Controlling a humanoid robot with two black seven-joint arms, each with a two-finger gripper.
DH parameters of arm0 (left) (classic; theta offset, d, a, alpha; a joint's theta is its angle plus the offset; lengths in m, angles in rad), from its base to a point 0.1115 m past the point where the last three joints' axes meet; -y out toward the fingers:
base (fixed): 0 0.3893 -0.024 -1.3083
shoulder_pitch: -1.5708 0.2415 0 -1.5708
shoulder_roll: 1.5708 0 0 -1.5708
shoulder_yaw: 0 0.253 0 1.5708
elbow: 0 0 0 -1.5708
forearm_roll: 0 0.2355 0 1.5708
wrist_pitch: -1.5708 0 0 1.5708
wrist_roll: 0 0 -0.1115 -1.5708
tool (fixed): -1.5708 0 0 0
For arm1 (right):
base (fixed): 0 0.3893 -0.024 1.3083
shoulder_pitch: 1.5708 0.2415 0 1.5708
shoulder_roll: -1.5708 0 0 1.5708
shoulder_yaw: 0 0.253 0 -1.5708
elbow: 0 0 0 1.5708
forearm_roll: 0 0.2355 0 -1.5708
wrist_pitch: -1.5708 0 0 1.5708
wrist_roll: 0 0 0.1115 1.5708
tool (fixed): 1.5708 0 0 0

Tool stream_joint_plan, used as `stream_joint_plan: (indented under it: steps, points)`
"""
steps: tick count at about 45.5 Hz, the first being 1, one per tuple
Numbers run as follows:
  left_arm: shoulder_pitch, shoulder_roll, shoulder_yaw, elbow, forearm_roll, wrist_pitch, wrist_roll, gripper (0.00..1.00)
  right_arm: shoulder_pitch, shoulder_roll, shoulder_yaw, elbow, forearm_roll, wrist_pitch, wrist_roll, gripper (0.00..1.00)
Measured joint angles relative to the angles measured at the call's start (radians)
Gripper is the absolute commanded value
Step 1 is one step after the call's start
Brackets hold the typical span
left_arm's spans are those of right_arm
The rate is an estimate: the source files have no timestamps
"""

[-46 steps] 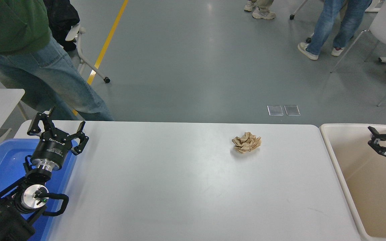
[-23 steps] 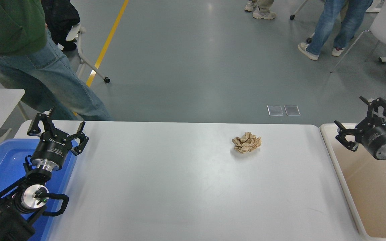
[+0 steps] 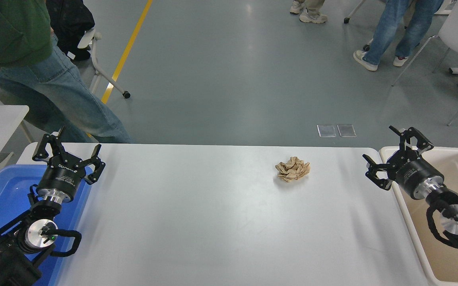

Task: Clean the table surface

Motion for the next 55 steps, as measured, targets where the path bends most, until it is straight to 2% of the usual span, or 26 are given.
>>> stream_joint_plan:
  steps: [32,45,55]
  points:
    - [0.0,0.0,0.0,0.0,0.0,0.0,0.0,0.99,0.002,0.0,-0.062,0.053,-0.093,-0.012,-0.004,1.0]
    - [0.0,0.0,0.0,0.0,0.0,0.0,0.0,0.99,0.01,-0.066,-0.108,0.137,-0.154,-0.03,-0.008,1.0]
    - [0.0,0.0,0.0,0.0,0.0,0.0,0.0,0.99,0.043,-0.115,-0.154,0.214,-0.266,-0.043,-0.023,1.0]
